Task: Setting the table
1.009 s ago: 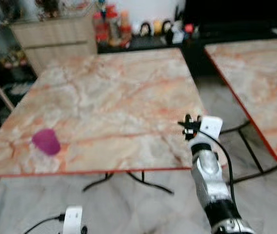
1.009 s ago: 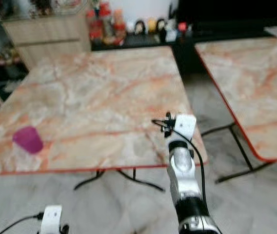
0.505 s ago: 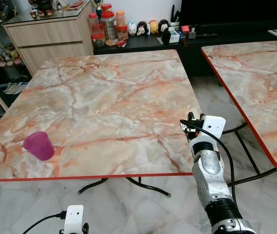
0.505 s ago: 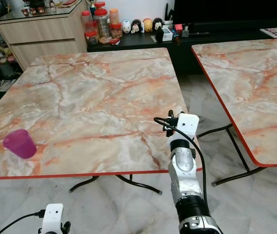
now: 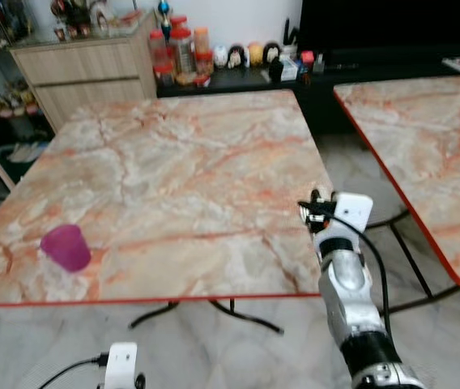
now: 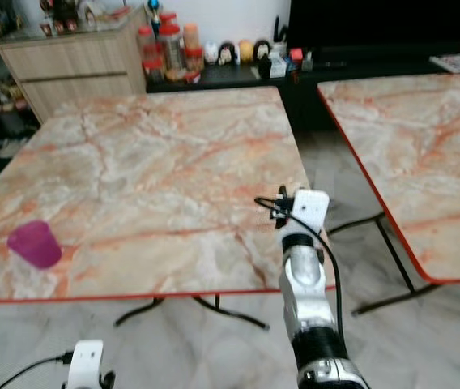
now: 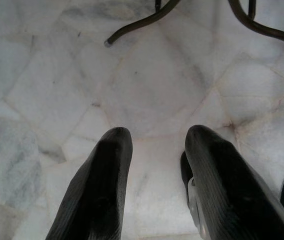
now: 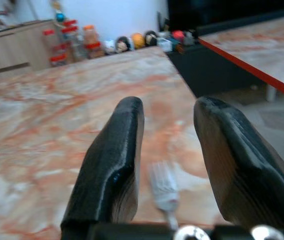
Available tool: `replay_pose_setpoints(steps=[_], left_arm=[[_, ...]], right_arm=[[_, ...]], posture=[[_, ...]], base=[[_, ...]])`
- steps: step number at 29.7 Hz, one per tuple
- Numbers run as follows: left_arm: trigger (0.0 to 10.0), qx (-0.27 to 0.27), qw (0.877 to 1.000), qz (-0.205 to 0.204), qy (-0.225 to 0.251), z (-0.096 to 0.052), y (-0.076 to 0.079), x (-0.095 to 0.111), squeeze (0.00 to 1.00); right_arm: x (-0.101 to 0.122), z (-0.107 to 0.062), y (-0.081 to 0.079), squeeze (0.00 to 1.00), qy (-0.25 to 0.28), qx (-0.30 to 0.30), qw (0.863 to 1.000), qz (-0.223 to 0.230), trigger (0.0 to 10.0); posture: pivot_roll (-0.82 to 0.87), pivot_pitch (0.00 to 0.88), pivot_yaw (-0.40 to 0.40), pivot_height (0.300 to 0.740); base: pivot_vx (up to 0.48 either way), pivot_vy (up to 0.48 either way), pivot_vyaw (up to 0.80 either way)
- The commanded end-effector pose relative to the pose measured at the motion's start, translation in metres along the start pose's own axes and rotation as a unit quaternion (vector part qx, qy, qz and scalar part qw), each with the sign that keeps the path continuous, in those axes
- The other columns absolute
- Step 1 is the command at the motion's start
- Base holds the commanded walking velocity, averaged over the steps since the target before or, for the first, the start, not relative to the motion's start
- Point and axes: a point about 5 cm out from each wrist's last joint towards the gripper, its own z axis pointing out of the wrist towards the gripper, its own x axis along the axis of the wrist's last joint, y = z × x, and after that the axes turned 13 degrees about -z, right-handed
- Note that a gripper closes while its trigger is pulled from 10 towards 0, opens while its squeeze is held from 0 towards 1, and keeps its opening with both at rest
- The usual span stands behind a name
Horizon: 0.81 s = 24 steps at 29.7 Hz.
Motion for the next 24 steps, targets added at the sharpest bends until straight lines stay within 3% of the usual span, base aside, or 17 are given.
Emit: replay_pose_setpoints(steps=[1, 10, 24], left_arm=[[10.0, 0.012, 1.0, -0.006, -0.002, 0.0, -0.006, 0.0, 0.0], [10.0, 0.017, 1.0, -0.009, -0.002, 0.0, -0.008, 0.0, 0.0], [10.0, 0.02, 1.0, -0.011, -0.005, -0.001, -0.008, -0.003, 0.0]], right_arm=[[0.003, 0.003, -0.006, 0.0, 0.001, 0.015, 1.0, -0.002, 10.0], [0.004, 0.003, -0.007, 0.0, 0.002, 0.017, 1.0, -0.001, 10.0], [-0.006, -0.015, -0.007, 0.0, -0.017, 0.025, 0.999, -0.009, 10.0]], posture=[[0.0, 0.018, 0.08, 0.74], [0.0, 0.032, 0.082, 0.74], [0.0, 0.055, 0.08, 0.74]], base=[[0.345, 0.0, 0.0], [0.326, 0.0, 0.0], [0.0, 0.0, 0.0]])
